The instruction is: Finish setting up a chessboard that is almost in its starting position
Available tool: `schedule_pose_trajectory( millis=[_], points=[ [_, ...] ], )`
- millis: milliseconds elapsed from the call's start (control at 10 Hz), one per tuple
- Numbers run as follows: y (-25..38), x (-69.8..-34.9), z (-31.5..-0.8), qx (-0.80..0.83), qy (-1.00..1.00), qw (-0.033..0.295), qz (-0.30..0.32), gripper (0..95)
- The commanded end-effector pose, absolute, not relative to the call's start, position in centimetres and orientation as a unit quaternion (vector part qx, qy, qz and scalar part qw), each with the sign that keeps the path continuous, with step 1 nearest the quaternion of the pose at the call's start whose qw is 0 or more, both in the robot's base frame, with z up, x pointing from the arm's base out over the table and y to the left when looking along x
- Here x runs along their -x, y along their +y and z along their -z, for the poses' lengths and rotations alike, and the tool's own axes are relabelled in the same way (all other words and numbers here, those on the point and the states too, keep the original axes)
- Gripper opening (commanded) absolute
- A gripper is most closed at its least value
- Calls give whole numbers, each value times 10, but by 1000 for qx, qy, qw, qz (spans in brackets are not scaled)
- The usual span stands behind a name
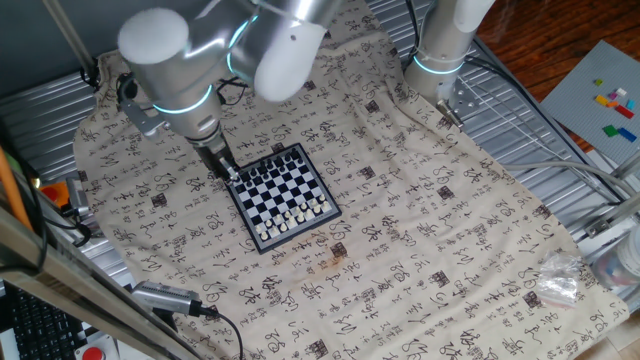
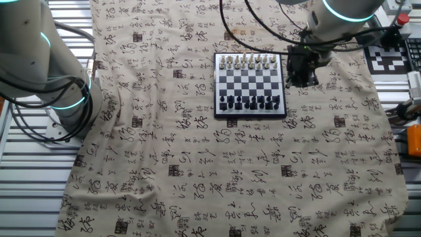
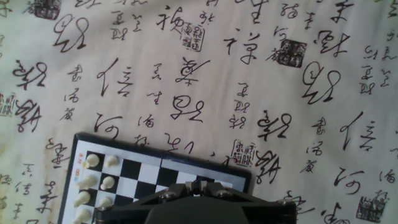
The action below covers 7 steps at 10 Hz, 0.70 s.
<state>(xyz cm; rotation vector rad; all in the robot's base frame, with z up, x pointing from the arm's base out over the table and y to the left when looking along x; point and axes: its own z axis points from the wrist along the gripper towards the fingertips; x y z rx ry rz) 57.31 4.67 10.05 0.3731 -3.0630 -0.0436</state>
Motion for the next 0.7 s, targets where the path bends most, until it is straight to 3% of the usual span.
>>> schedule_pose_trajectory(
  millis=[100,700],
  points=[
    [47,-573,-101,-93,-995,26,17,0],
    [43,-559,-104,-111,-993,40,21,0]
  ],
)
